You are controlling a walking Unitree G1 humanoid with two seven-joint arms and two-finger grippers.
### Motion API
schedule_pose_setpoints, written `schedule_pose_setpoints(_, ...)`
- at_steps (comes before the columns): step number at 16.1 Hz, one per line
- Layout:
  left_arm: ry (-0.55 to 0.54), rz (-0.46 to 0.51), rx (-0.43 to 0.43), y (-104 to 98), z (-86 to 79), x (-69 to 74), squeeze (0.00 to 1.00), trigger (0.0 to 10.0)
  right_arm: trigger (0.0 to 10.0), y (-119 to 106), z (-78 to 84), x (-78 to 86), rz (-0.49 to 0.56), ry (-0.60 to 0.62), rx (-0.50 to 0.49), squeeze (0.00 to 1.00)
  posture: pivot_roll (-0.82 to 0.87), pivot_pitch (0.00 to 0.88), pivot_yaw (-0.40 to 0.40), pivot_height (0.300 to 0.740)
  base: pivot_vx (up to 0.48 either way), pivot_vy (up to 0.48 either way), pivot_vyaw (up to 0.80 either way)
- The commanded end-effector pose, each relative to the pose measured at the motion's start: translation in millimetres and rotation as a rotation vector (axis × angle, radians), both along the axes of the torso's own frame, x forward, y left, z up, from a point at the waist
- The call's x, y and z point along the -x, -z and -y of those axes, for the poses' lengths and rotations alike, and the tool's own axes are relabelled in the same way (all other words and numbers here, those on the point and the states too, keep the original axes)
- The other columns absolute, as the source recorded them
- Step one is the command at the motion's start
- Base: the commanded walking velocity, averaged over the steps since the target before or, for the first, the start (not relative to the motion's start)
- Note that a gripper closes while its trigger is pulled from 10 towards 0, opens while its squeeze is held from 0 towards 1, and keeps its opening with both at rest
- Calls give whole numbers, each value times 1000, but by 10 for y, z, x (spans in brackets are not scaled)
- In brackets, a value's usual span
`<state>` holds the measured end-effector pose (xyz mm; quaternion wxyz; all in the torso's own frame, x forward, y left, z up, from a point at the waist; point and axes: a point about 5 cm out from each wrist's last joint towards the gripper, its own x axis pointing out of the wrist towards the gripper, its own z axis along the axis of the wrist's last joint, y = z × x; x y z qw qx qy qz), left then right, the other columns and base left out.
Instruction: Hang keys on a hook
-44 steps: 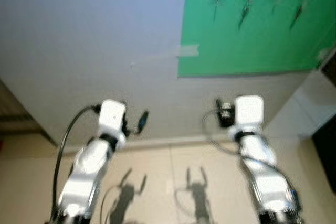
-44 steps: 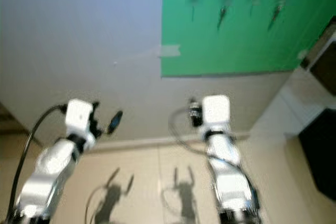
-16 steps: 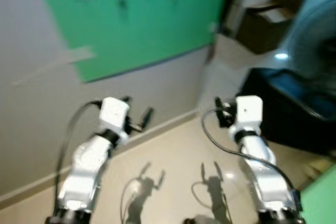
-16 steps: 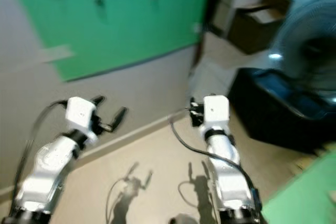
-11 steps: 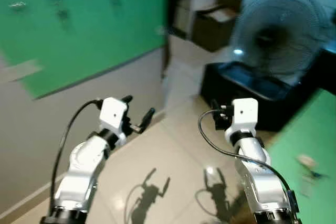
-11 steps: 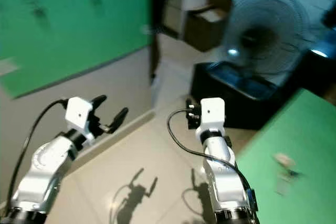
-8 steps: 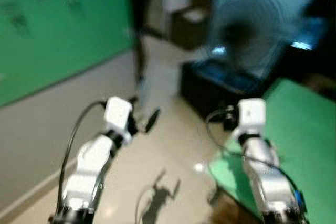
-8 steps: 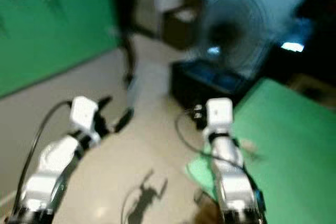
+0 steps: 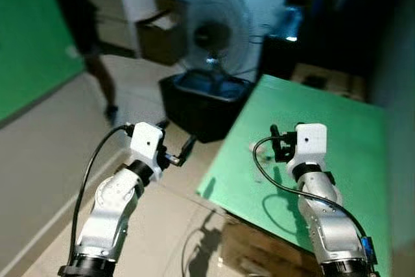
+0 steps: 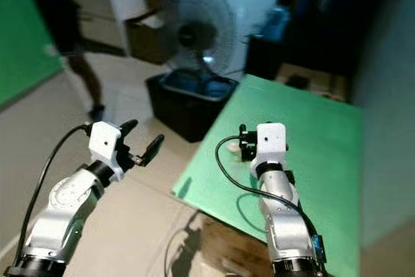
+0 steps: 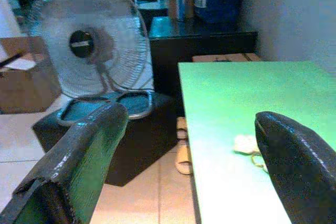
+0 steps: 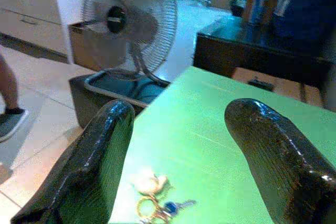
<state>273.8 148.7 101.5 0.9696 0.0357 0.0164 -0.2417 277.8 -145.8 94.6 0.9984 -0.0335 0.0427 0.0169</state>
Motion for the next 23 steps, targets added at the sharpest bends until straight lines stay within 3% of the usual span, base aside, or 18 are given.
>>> schedule_pose_setpoints(1, -26, -4, -24, 3, -57, -13, 0, 10000, 10000, -21, -54, -1, 5, -13, 6, 0, -21, 0, 39, 740, 0, 0, -600)
schedule_pose_setpoints(3, -39, -2, -29, 6, -64, -23, 0, 10000, 10000, -42, -75, 1, 15, -20, 54, 0, -25, 0, 44, 740, 0, 0, -300)
schedule_pose_setpoints(7, -23, -16, -13, 9, -7, -47, 0, 10000, 10000, -88, -56, -6, 35, 12, 61, 0, -45, 0, 65, 740, 0, 0, 0)
schedule_pose_setpoints(13, 35, 17, -35, -67, 7, -151, 0, 10000, 10000, -78, -78, 15, 35, 38, 7, 0, -82, 0, 124, 740, 0, 0, -774)
schedule_pose_setpoints(15, 37, 20, -37, -81, 2, -193, 0, 10000, 10000, -69, -75, 31, 32, 53, 2, 0, -91, 0, 136, 740, 0, -465, -781)
schedule_pose_setpoints(17, 23, 2, -35, -64, -11, -235, 0, 10000, 10000, -49, -74, 48, 26, 58, 59, 0, -102, 0, 148, 740, 0, -225, -391)
schedule_pose_setpoints(23, 38, 9, -41, -76, 0, -281, 0, 10000, 10000, -33, -60, 69, 30, 74, 83, 0, -113, 0, 158, 740, 0, 0, -260)
